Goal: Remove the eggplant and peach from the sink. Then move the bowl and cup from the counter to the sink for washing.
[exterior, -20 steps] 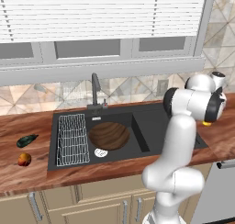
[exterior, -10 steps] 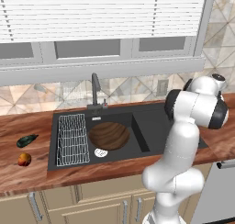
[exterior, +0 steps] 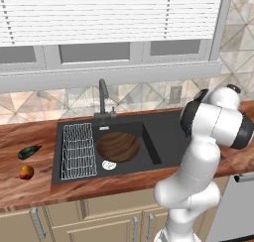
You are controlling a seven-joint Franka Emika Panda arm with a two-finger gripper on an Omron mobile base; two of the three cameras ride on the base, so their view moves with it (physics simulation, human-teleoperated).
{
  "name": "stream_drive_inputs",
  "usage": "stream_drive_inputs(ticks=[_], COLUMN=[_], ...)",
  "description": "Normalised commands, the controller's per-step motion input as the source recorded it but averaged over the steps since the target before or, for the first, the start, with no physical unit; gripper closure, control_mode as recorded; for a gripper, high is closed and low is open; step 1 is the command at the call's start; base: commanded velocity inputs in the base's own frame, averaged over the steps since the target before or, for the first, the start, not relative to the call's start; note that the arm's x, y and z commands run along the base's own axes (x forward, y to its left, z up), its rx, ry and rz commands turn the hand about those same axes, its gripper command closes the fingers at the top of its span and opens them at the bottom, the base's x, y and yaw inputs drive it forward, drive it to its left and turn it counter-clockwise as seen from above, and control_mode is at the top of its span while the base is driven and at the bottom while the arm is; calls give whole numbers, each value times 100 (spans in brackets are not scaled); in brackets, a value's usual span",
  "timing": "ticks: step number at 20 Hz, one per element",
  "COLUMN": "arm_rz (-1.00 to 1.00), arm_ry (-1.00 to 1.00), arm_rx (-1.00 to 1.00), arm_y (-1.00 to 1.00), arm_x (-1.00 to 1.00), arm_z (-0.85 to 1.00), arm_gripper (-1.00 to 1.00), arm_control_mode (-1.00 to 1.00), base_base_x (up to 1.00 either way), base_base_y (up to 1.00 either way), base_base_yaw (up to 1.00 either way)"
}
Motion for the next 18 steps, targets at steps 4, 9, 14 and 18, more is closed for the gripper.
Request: stream_drive_inputs(ticks=[4,9,14,18], arm_rz=[12,12,13,12], arm_ry=[-2,0,0,0], arm_rx=[-4,-8,-11,-10], arm_y=[30,27,25,27], arm_x=[0,-5,-4,-7], arm_z=[13,18,17,16], arm_gripper=[100,100,100,100], arm_control_mode=[-100,-100,-100,-100], base_base_x=[0,0,0,0], base_base_y=[0,0,0,0], base_base_yaw=[0,0,0,0])
